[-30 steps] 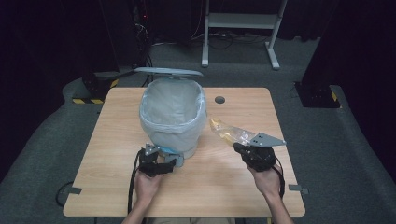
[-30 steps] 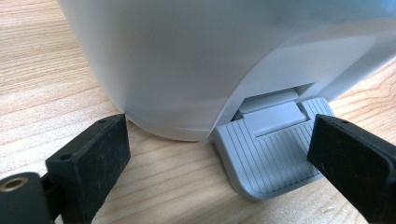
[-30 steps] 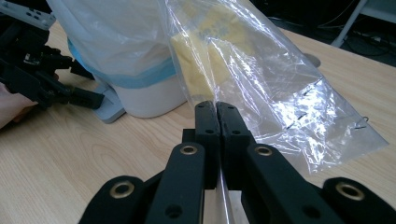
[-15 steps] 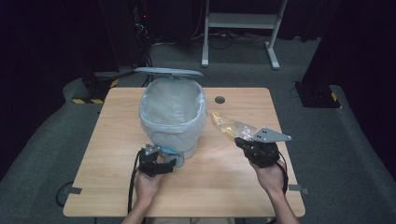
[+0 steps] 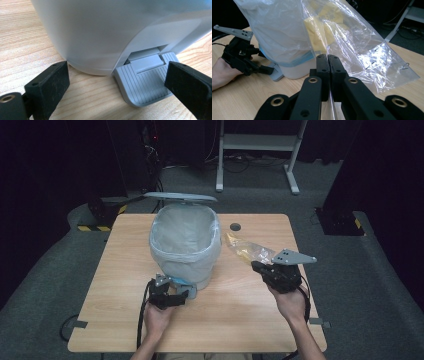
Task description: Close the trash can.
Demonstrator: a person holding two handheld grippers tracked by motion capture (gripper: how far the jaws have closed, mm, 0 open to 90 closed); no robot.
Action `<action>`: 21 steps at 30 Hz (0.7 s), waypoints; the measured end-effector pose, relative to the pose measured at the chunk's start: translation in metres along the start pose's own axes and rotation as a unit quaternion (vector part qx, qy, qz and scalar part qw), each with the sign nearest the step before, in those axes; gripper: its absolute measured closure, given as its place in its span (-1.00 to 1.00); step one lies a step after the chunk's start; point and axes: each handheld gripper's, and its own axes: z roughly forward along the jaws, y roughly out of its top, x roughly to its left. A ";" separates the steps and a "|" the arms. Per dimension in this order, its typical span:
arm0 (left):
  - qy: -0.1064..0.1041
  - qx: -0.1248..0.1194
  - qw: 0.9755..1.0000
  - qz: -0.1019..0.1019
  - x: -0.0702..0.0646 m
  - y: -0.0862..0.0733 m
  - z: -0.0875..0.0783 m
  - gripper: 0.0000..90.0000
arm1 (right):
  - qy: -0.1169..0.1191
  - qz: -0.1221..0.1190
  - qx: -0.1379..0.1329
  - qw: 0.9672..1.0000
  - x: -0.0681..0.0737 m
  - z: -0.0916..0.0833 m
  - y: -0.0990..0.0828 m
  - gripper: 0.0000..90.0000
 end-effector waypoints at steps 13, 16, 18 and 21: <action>0.000 0.000 1.000 0.000 0.000 0.000 0.000 -0.87 | 0.006 -0.031 -0.005 1.000 0.006 0.004 0.027 0.96; 0.000 0.000 1.000 0.000 0.000 0.000 0.000 -0.87 | 0.010 -0.034 -0.006 0.999 0.008 0.005 0.034 0.96; 0.000 0.000 1.000 0.000 0.000 0.000 0.000 -0.87 | 0.014 -0.035 -0.004 0.999 0.008 0.007 0.039 0.96; 0.000 -0.001 1.000 -0.001 0.000 0.000 0.000 -0.87 | 0.019 -0.041 -0.001 0.999 0.010 0.009 0.047 0.96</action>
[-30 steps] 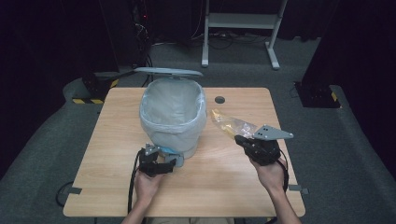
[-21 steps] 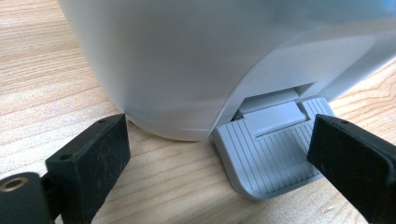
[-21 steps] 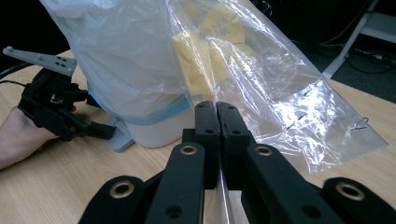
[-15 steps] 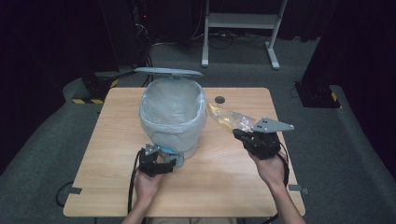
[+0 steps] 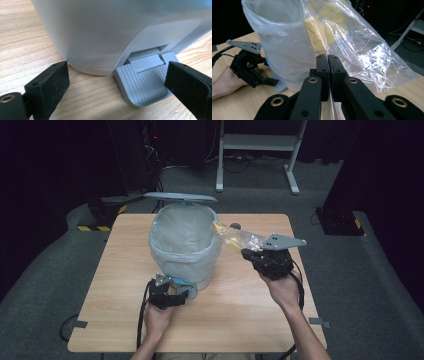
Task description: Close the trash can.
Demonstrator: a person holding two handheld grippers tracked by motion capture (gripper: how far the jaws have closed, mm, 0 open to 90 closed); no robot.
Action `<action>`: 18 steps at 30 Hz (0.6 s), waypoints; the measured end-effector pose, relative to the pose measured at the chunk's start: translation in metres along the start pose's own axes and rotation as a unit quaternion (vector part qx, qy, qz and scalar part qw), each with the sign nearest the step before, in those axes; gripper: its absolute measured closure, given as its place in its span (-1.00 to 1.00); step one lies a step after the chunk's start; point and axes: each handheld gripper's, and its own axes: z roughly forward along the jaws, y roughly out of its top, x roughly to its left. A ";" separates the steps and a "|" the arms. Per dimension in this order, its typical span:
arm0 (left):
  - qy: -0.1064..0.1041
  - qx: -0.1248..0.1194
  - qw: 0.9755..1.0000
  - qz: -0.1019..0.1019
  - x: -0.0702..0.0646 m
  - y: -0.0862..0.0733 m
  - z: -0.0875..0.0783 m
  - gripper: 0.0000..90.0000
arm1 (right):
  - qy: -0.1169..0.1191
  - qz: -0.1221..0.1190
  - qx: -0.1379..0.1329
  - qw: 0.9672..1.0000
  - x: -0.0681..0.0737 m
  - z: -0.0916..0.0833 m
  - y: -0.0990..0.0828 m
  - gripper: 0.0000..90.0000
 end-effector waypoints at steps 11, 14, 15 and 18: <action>0.001 0.000 1.000 0.002 0.000 0.000 0.000 -0.87 | 0.012 -0.017 0.006 1.000 0.005 0.010 0.023 0.96; 0.001 0.001 1.000 0.002 0.000 0.000 0.000 -0.87 | 0.016 -0.019 0.006 1.000 0.005 0.013 0.028 0.96; 0.001 0.001 1.000 0.002 0.001 0.000 0.000 -0.87 | 0.019 -0.018 0.006 1.000 0.005 0.014 0.030 0.96; 0.001 0.001 1.000 0.002 0.000 0.000 0.000 -0.87 | 0.026 -0.017 0.007 0.999 0.005 0.018 0.037 0.96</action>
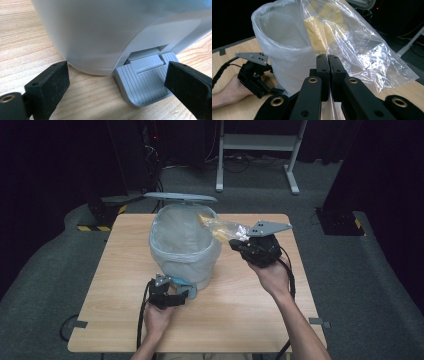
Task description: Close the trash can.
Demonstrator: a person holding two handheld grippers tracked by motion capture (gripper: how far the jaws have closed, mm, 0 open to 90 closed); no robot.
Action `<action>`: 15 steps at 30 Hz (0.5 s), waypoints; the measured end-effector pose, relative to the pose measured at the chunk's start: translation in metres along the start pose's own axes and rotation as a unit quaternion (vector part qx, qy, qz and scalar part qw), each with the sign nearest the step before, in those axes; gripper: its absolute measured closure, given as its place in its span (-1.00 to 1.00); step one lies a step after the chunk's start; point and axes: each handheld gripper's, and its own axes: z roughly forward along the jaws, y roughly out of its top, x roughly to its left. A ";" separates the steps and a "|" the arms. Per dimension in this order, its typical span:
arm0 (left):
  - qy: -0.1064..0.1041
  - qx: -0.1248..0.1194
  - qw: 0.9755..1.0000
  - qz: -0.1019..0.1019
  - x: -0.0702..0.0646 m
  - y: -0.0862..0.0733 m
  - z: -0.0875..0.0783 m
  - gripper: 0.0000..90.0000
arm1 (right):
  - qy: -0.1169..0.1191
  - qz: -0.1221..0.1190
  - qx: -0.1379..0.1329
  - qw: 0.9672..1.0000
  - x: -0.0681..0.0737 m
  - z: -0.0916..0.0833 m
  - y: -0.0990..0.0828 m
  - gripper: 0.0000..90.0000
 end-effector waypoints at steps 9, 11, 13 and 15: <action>0.000 0.000 1.000 0.000 0.000 0.000 0.000 -0.87 | 0.013 -0.016 0.009 1.000 0.008 0.016 0.019 0.96; -0.001 0.001 1.000 0.000 0.000 0.000 0.000 -0.87 | 0.015 -0.018 0.010 1.000 0.009 0.019 0.022 0.96; -0.001 0.001 1.000 0.000 0.000 0.000 0.000 -0.87 | 0.019 -0.016 0.011 1.000 0.009 0.023 0.025 0.96; -0.001 0.001 1.000 0.000 0.000 0.000 0.000 -0.87 | 0.020 -0.015 0.013 1.000 0.009 0.026 0.027 0.96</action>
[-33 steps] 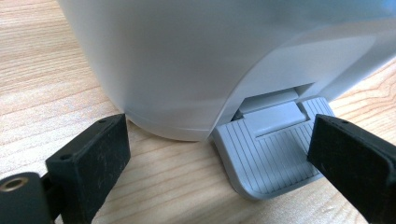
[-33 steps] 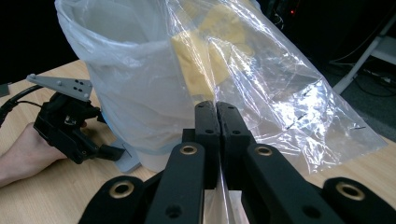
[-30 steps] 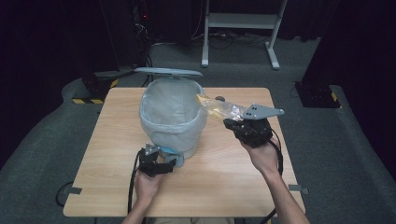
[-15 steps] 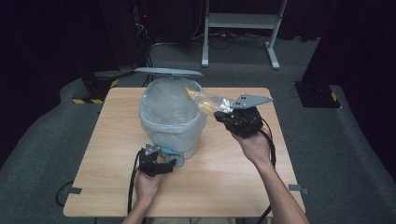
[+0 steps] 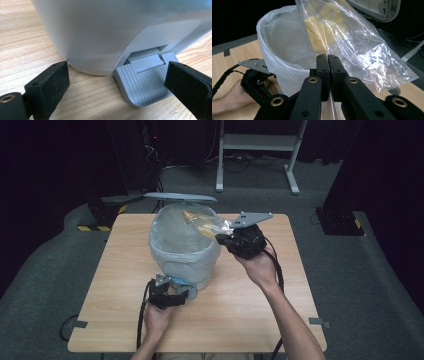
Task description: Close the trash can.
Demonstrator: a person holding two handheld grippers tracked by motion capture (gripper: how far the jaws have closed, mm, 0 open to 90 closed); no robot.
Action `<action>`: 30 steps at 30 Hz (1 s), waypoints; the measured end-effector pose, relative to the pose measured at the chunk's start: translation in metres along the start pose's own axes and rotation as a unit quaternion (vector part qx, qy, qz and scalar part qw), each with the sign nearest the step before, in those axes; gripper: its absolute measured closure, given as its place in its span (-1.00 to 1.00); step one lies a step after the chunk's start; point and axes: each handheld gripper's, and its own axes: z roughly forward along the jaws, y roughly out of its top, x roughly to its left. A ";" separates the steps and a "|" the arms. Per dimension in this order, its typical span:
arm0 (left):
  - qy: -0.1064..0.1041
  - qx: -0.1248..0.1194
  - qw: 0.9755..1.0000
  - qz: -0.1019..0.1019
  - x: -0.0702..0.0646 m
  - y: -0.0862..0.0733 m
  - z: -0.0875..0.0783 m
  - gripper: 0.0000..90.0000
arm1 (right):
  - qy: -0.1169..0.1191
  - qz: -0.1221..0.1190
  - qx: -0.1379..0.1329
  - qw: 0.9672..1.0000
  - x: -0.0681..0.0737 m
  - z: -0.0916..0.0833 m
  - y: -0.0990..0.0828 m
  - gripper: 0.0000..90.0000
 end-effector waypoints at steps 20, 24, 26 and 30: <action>-0.001 0.000 1.000 -0.001 0.000 0.000 0.000 -0.87 | 0.010 -0.007 0.021 1.000 -0.001 0.029 0.019 0.95; -0.001 0.000 1.000 -0.001 0.000 0.000 0.000 -0.87 | 0.012 -0.010 0.027 1.000 0.002 0.035 0.023 0.95; -0.001 0.000 1.000 -0.001 0.000 0.000 0.000 -0.87 | 0.012 -0.012 0.030 0.999 0.003 0.037 0.024 0.95; -0.001 -0.001 1.000 -0.001 0.000 0.000 0.000 -0.87 | 0.012 -0.012 0.035 0.999 0.004 0.042 0.027 0.95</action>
